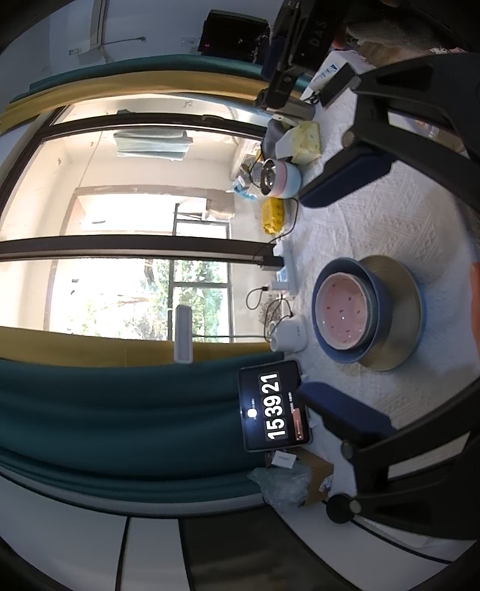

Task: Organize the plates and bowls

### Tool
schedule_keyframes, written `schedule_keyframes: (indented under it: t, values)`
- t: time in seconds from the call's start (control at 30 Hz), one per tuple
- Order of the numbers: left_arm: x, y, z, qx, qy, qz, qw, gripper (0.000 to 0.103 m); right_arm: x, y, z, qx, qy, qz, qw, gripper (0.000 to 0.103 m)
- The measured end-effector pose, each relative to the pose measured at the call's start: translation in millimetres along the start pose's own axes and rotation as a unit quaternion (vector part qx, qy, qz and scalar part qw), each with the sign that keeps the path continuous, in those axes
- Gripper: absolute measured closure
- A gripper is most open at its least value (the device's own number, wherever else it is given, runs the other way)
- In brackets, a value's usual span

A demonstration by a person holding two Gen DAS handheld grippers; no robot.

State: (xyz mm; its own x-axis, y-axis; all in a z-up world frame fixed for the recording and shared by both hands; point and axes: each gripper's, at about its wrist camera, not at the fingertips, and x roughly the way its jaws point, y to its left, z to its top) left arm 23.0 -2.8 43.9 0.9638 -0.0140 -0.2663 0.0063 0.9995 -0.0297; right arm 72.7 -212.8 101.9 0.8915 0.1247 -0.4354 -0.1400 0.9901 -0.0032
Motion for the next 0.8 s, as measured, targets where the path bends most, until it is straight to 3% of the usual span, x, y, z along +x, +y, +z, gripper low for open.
schedule_keyframes:
  t: [0.8]
  values:
    - [-1.3, -3.7, 0.2, 0.002, 0.000, -0.005, 1.0000, 0.007, -2.9, -2.6, -2.8, 0.007, 0.000, 0.001, 1.000, 0.039]
